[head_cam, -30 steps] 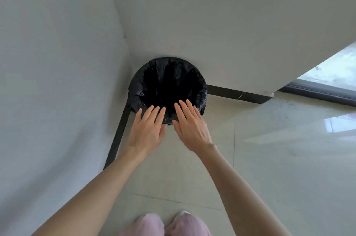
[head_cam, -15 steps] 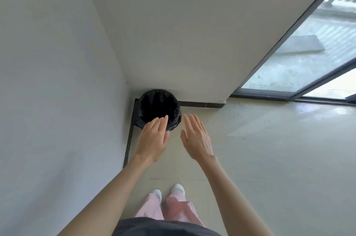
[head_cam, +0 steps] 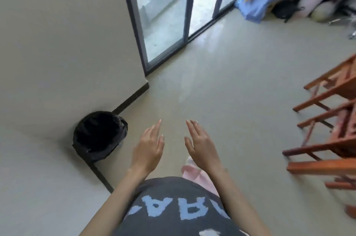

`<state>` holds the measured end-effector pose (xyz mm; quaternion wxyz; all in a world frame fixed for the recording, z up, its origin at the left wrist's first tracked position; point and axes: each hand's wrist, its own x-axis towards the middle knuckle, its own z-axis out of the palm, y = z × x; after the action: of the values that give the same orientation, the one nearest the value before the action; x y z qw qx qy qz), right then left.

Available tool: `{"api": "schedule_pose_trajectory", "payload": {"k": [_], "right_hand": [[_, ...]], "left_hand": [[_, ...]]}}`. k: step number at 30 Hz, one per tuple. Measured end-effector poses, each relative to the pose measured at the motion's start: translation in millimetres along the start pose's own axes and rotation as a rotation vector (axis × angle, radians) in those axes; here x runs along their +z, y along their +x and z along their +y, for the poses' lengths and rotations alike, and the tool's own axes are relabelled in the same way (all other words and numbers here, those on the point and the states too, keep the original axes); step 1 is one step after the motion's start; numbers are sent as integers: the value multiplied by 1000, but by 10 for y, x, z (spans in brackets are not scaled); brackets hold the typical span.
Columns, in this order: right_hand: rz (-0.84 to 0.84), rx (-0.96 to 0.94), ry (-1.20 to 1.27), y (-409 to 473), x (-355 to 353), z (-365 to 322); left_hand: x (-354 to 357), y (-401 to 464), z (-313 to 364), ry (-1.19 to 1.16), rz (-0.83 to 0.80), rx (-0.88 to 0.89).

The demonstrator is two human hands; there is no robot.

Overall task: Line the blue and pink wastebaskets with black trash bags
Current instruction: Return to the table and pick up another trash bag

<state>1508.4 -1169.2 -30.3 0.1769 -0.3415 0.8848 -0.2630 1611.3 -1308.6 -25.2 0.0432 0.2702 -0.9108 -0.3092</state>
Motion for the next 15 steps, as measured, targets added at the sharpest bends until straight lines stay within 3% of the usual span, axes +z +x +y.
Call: {"api": "schedule_pose_trajectory", "payload": {"k": [7,15], "right_hand": [[224,476,291,-1164,-304,799],[230,677,318,-1571,-857,1988]], "left_hand": [[632,-91,678,-87,-291,220],[1564,383,1787,-182,-458,275]]}}
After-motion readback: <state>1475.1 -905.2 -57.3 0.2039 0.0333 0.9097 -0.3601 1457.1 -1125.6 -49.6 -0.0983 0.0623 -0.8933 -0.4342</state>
